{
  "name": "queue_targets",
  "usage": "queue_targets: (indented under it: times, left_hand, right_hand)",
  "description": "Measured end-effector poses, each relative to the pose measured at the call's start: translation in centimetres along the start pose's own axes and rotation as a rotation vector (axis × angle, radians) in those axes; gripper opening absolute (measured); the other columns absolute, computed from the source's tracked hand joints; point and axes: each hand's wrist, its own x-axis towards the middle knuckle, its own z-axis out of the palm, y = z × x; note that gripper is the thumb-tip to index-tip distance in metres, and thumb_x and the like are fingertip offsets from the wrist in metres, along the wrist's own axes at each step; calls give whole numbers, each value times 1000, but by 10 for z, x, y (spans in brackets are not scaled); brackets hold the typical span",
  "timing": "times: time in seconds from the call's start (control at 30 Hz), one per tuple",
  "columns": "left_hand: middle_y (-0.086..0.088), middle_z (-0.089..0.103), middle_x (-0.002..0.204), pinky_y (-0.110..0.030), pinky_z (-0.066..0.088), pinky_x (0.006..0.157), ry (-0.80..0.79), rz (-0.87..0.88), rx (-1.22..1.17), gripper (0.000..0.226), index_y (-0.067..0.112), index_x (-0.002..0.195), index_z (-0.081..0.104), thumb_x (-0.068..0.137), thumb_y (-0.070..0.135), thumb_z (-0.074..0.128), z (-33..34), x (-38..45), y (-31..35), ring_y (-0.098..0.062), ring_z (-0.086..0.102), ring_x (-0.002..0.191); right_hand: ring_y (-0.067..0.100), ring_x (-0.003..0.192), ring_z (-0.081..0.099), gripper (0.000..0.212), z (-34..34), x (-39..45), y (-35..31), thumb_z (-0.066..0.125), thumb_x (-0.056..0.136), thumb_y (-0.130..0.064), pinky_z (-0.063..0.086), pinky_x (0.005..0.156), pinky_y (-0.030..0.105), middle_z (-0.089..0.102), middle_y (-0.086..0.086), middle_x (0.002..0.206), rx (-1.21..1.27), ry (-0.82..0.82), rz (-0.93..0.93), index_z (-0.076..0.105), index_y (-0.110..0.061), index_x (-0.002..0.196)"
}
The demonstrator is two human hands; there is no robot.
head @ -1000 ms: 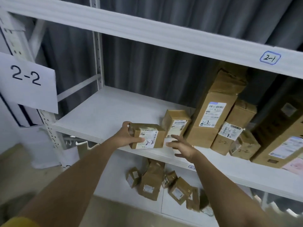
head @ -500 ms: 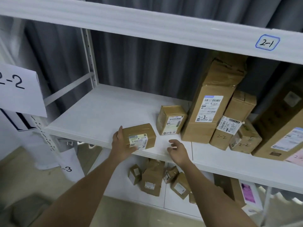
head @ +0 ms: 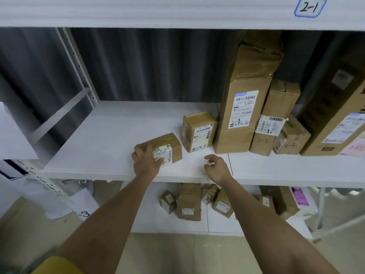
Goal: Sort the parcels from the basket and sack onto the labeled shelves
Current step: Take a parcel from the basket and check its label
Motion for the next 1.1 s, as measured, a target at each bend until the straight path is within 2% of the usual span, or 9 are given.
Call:
queue_targets:
  times: [0.1,0.4,0.5,0.63,0.73,0.87,0.97,1.1]
  left_hand:
    - [-14,20,144,-46,43,96,-26,7,42,58,22,135,44,85,36,69,-1,20,5,-34,28,128]
    - [-15,20,145,-47,43,96,-113,55,85,57,23,140,40,90,30,65,-5,68,16,-36,31,129]
    - [-14,16,149,-45,42,98,-145,57,92,57,23,140,39,90,29,65,-7,70,18,-36,34,129]
    - [-14,4,156,-48,39,104,-154,51,41,75,24,148,24,88,26,68,-8,60,16,-40,30,135]
    - [-15,4,157,-49,41,101,-137,16,-2,75,24,148,21,88,25,67,-9,44,11,-42,32,134]
    - [-14,13,153,-47,39,103,-81,-28,-7,63,21,147,25,93,18,58,-14,14,-3,-40,36,132]
    - [-14,32,145,-46,41,103,-16,-48,-45,53,16,144,34,95,17,54,-22,-8,-17,-35,45,126]
    - [-7,58,123,-39,47,95,24,-89,-124,36,19,133,46,97,20,47,-38,-39,-46,-26,57,111]
  right_hand:
    - [26,115,55,32,-5,4,4,55,94,-13,43,97,31,52,12,130,-53,24,25,58,-15,126]
    - [30,117,53,33,-15,10,12,57,92,-16,43,101,36,51,13,132,-107,75,53,60,-16,125]
    - [29,117,54,34,-16,9,12,56,93,-16,43,100,35,51,14,133,-120,50,42,59,-16,126]
    - [29,114,55,33,-13,8,8,55,93,-15,44,97,33,50,14,134,-140,2,5,60,-16,125]
    - [29,115,55,32,-9,6,3,54,93,-13,44,95,32,50,14,134,-148,-48,-34,60,-16,125]
    - [29,114,55,32,4,0,-12,52,94,-13,44,94,31,50,14,134,-174,-128,-105,60,-16,125]
    - [28,112,56,31,20,-10,-26,51,94,-11,42,92,28,50,14,132,-201,-171,-190,61,-14,123]
    - [24,105,57,29,46,-32,-52,50,94,-7,40,88,23,53,12,129,-206,-237,-307,63,-12,120]
